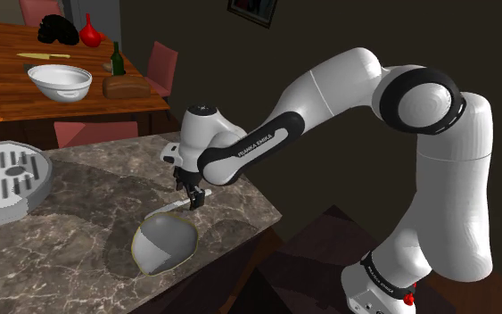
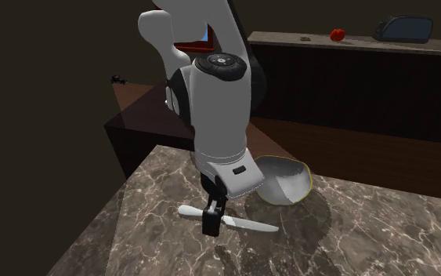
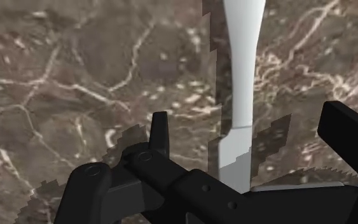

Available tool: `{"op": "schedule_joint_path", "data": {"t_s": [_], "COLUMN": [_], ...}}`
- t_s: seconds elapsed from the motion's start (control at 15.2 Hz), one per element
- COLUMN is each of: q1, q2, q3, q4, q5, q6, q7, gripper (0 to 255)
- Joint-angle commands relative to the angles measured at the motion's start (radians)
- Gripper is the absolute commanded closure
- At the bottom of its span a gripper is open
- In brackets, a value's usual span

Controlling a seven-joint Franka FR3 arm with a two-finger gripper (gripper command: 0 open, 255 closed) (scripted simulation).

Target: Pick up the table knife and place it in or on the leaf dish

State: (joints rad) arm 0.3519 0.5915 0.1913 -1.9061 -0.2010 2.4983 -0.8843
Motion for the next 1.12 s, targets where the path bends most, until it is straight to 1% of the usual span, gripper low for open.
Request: {"op": "schedule_joint_path", "data": {"t_s": [0.0,0.26,0.33,0.92,1.06], "q1": [0.000,0.000,0.000,0.000,-0.004], "q2": [0.001,0.001,0.001,0.001,-0.020], "q3": [-0.001,-0.001,-0.001,-0.001,0.004], "q4": [-0.001,-0.001,-0.001,-0.001,-0.004], "q5": [-0.001,0.000,0.000,-0.001,0.005], "q6": [0.002,0.002,0.002,0.002,-0.015], "q7": [0.000,0.000,0.000,0.000,-0.004], "gripper": [0,0,255,255,255]}}
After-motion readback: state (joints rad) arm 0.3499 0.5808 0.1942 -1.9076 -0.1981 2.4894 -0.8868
